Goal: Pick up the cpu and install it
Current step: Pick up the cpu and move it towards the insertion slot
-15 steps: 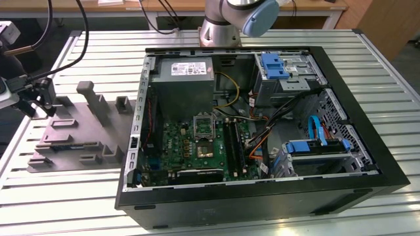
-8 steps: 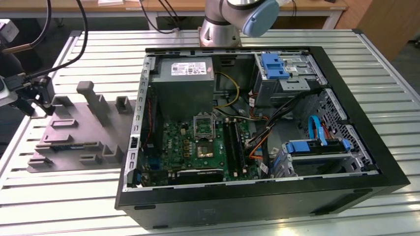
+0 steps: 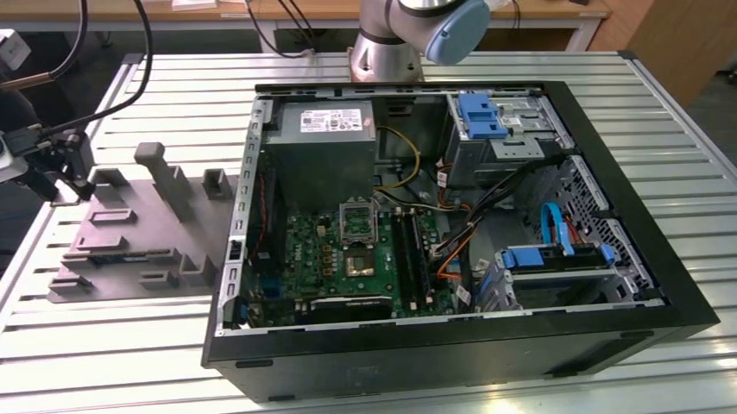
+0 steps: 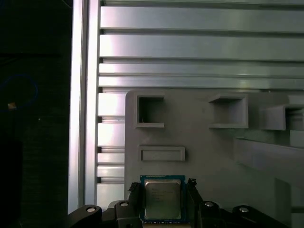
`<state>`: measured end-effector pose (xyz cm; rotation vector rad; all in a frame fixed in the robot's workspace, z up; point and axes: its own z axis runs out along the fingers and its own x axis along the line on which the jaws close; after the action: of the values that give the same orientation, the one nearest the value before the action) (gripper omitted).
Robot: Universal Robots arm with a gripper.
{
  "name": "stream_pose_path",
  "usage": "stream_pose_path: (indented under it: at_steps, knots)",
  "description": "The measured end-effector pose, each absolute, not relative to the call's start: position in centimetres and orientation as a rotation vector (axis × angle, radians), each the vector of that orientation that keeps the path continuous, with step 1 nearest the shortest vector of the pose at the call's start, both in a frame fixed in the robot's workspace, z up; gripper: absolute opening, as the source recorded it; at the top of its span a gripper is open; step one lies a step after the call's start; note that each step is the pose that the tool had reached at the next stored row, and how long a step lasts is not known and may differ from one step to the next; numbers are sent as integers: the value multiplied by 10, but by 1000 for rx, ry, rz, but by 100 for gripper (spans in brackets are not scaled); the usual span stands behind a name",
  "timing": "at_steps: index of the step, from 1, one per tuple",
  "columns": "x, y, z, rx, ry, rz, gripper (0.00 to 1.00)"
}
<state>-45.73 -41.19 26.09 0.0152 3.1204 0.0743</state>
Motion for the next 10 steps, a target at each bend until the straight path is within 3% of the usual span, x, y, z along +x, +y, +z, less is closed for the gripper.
stream_pose_path:
  at_steps: [10]
  knots:
    - [-457,-412,265,15,3120,74,47]
